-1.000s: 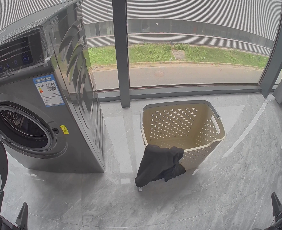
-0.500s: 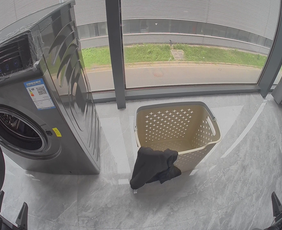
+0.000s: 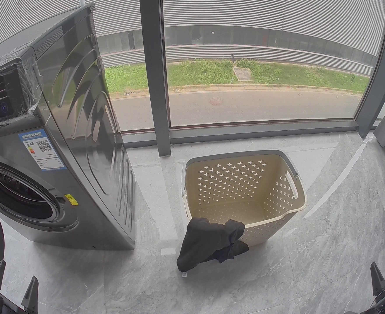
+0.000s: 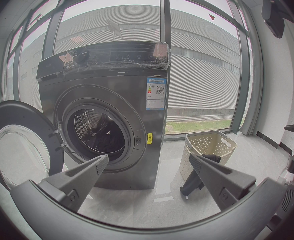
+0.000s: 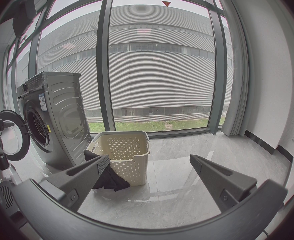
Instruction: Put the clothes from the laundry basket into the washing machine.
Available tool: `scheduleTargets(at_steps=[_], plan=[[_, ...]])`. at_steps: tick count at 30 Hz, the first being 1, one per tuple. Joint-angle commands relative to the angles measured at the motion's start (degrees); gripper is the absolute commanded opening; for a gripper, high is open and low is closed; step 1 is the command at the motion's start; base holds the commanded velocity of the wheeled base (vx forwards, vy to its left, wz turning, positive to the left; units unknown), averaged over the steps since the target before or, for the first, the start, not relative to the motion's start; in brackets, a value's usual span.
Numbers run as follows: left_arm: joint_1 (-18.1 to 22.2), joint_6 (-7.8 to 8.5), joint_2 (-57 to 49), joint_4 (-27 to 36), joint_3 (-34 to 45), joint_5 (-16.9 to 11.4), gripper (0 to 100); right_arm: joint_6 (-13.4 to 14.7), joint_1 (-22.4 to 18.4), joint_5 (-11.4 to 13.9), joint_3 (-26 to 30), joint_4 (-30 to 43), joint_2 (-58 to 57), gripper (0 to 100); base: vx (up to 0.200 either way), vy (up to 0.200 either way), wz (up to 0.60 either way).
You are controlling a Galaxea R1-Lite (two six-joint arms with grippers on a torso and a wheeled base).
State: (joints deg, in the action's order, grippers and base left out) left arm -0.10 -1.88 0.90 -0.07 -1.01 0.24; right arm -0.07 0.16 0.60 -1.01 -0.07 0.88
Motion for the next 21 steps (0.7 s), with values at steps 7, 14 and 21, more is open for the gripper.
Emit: scheduleTargets(at_steps=[7, 14, 21], plan=[[-0.1, -0.23, -0.9, -0.1, 1.0, -0.1, 100, 0.0, 0.0, 0.0, 1.0, 0.0, -0.6, 100, 0.171, 0.0, 0.0], [0.0, -0.41, -0.9, -0.1, 1.0, 0.0, 100, 0.0, 0.0, 0.0, 1.0, 0.0, -0.6, 100, 0.0, 0.0, 0.0], [0.0, -0.06, -0.9, -0.1, 1.0, 0.2, 100, 0.0, 0.0, 0.0, 1.0, 0.0, -0.6, 100, 0.086, 0.0, 0.0]])
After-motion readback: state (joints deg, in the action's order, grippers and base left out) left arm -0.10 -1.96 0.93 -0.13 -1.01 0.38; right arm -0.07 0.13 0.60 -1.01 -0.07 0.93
